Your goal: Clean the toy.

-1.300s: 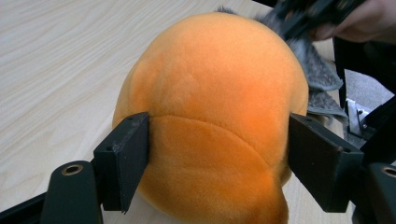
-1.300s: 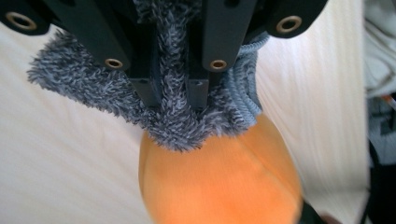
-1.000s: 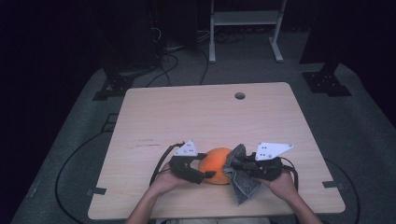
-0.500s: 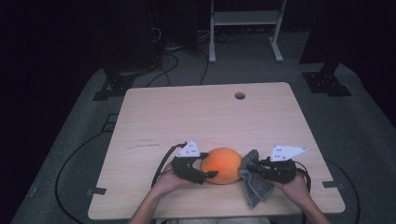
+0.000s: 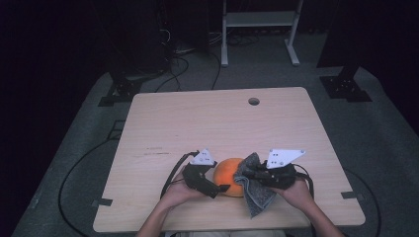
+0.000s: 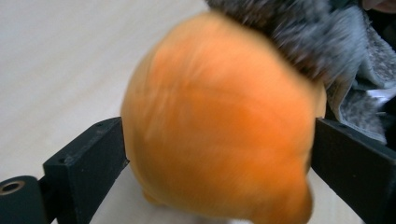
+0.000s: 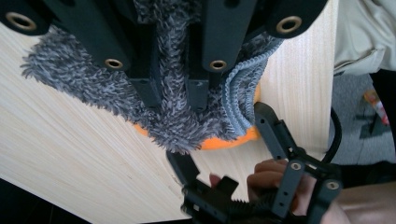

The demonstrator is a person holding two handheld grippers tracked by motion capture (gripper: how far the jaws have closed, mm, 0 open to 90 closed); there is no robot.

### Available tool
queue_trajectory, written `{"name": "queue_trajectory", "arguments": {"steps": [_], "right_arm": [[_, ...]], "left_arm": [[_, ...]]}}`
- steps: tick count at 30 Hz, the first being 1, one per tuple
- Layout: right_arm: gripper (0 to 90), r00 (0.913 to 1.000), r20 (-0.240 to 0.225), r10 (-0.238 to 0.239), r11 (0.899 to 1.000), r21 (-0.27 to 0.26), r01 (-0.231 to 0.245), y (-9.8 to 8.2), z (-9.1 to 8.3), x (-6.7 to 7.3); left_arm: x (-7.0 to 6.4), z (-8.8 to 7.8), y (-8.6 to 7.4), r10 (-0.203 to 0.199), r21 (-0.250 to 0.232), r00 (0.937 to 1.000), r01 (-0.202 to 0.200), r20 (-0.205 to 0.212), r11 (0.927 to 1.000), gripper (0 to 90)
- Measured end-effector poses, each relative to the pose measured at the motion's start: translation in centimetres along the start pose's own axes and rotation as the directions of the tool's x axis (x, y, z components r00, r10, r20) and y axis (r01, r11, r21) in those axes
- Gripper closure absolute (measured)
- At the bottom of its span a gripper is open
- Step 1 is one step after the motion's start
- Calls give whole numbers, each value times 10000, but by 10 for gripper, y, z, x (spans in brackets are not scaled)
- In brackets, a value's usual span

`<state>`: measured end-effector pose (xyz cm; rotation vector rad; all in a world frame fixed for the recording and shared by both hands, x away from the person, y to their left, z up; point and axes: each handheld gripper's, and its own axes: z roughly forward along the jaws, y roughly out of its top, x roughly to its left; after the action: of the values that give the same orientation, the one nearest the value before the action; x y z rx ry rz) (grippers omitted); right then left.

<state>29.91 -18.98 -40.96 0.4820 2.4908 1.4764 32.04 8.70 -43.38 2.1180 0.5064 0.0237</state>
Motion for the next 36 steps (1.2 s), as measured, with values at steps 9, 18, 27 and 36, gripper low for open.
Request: {"name": "queue_trajectory", "arguments": {"steps": [9,18,27,36], "right_arm": [[786,9994,334,63,9983,582,-82,-12,-19,-6],[786,9966,-272,-773,9930,877,794,32,-6,-2],[787,9974,-406,-591,9908,1191,636,20,-1,-2],[784,9977,-74,-669,9823,1750,672,9,-29,-9]], "left_arm": [[-9,0,5,782,-339,9968,-788,-180,9963,279],[-18,1,5,1854,6,9820,-1855,-350,9826,262],[-4,3,-2,400,73,9992,-401,94,9992,150],[-15,-2,7,1438,-171,9891,-1444,-314,9894,308]]}}
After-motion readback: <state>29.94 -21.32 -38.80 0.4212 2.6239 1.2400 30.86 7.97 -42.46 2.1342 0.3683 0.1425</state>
